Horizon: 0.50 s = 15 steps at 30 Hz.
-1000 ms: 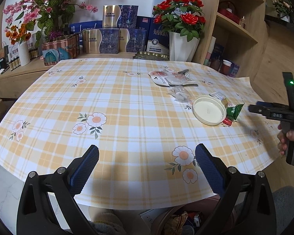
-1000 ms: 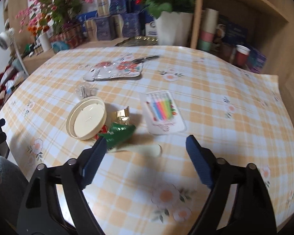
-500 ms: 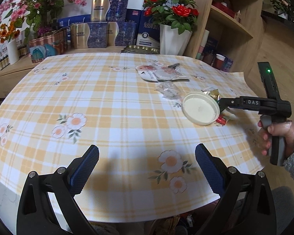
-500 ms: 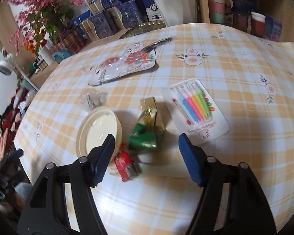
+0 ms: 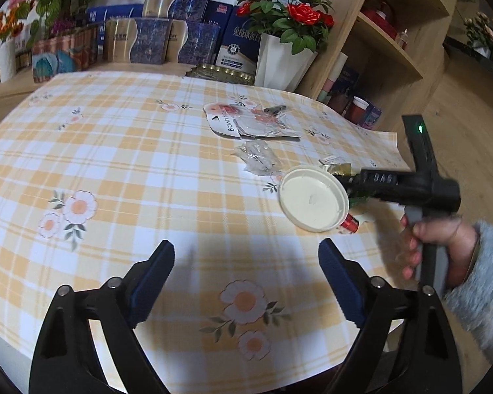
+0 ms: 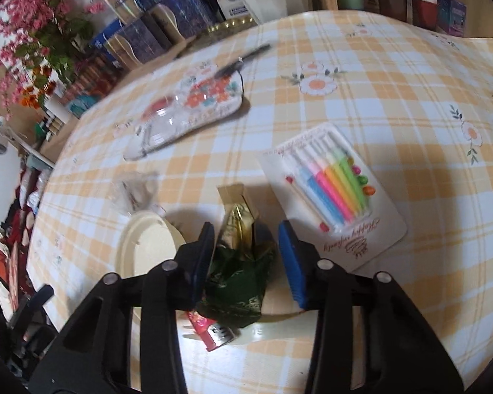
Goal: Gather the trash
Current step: 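Grasp the green-and-gold wrapper with the right gripper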
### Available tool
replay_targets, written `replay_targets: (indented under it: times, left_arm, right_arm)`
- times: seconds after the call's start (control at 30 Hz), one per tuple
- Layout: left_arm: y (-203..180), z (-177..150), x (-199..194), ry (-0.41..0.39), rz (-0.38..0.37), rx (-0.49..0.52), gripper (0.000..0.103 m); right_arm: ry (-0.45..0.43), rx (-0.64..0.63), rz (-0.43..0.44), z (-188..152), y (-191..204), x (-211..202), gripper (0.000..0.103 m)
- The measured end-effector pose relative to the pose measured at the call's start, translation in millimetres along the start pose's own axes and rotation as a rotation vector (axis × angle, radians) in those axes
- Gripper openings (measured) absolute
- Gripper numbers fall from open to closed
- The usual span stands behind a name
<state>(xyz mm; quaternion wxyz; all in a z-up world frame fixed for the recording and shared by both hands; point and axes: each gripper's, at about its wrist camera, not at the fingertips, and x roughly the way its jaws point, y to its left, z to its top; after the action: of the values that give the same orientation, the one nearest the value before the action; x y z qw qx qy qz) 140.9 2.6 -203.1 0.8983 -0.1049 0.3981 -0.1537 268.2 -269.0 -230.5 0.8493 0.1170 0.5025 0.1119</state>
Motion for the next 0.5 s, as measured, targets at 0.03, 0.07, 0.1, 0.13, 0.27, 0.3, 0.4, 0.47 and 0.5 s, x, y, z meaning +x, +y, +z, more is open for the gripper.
replay_targets:
  times: [0.03,0.07,0.1,0.13,0.27,0.3,0.4,0.47,0.5]
  left_arm:
    - [-1,2,3,0.003,-0.007,-0.008,0.082]
    - [-1,4,6,0.008,-0.014,-0.015,0.079]
    - [-2,6,10,0.016,-0.022,-0.021,0.074]
    - [-4,8,14,0.024,-0.030,-0.027,0.071]
    - [-8,19,35,0.063,-0.067,-0.052,0.054]
    - [-10,23,42,0.070,-0.070,-0.056,0.051]
    - [-16,31,60,0.097,-0.085,-0.059,0.043]
    - [-19,36,73,0.117,-0.084,-0.059,0.040]
    - [-20,37,77,0.125,-0.085,-0.062,0.037]
  right_arm:
    - [-0.001,-0.014,-0.010,-1,1,1,0.036]
    - [-0.005,-0.030,-0.018,-3,3,0,0.035]
    - [-0.010,-0.038,-0.020,-4,4,-1,0.034]
    - [-0.022,-0.047,-0.020,-5,4,-4,0.033]
    - [-0.114,-0.041,-0.028,-11,0,-26,0.031]
    - [-0.131,-0.031,-0.025,-12,-2,-31,0.031]
    - [-0.181,0.007,-0.004,-21,-8,-49,0.031]
    - [-0.205,0.026,0.014,-28,-10,-60,0.031]
    - [-0.214,0.033,0.021,-32,-11,-64,0.031]
